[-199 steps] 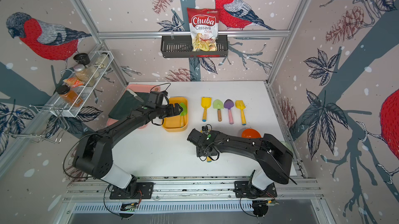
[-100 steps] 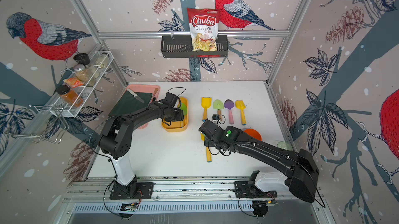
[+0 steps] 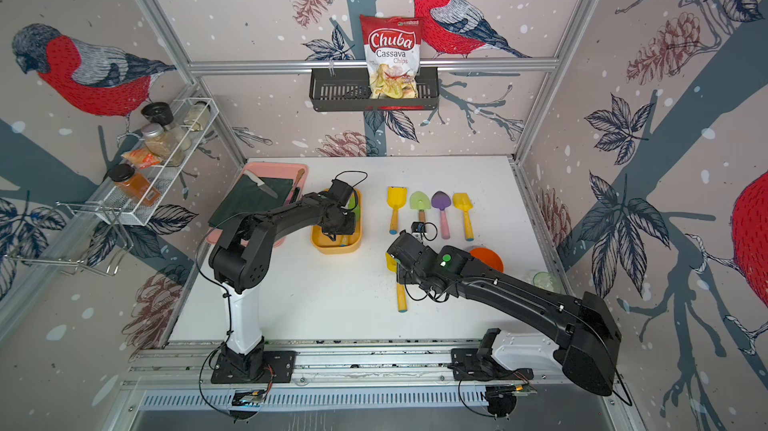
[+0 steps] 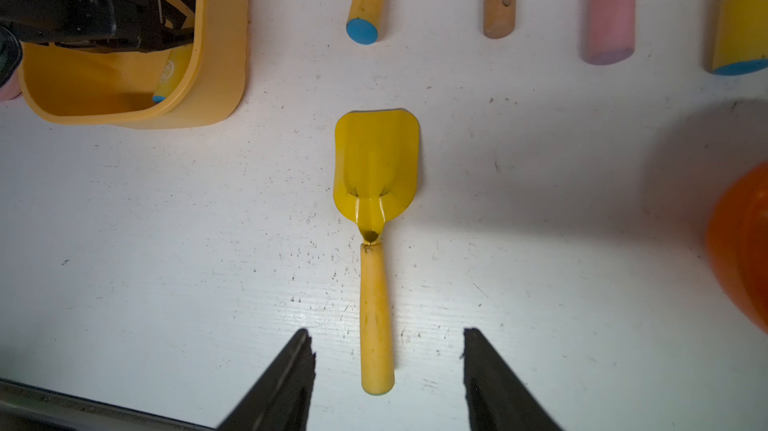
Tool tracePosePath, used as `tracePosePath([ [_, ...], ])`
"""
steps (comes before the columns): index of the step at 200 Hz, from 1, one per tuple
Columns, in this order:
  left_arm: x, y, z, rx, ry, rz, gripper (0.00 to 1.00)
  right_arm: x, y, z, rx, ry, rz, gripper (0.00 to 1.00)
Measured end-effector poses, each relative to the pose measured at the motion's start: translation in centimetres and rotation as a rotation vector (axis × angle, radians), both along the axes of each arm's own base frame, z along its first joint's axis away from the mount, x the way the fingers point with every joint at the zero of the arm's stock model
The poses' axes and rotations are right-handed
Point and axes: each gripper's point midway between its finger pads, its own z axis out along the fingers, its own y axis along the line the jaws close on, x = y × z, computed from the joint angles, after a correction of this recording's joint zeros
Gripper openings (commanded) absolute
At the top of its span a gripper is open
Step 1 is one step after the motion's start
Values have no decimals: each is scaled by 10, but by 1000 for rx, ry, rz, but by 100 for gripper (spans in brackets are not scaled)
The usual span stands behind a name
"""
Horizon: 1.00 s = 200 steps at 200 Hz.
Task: Take the shovel out of the storage box
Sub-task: Pick up the shovel from the storage box.
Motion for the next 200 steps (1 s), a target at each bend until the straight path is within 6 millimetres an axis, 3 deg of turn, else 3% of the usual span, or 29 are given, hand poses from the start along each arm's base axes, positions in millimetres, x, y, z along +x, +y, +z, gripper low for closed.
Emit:
tracePosePath([
  [12, 1, 1, -1, 7, -2, 2, 28, 0, 0, 1, 2, -4, 9, 60],
  [23, 3, 1, -2, 14, -7, 4, 16, 1, 2, 1, 13, -9, 8, 60],
  [50, 5, 0, -1, 10, -20, -1, 11, 4, 6, 3, 35, -16, 12, 60],
  [74, 2, -1, 3, -8, -20, -3, 0, 8, 12, 4, 60, -10, 30, 61],
  [96, -2, -5, 14, -60, -17, -9, 0, 17, 23, 16, 114, -27, 49, 61],
  [130, -2, -5, 60, -215, -110, 7, 0, 36, 31, 35, 212, -50, 68, 61],
  [171, 5, 2, 122, -578, -236, 72, 0, 59, 61, 85, 378, -126, 174, 63],
  [200, 2, -7, 169, -851, -320, 41, 0, 76, 80, 87, 474, -108, 257, 63],
])
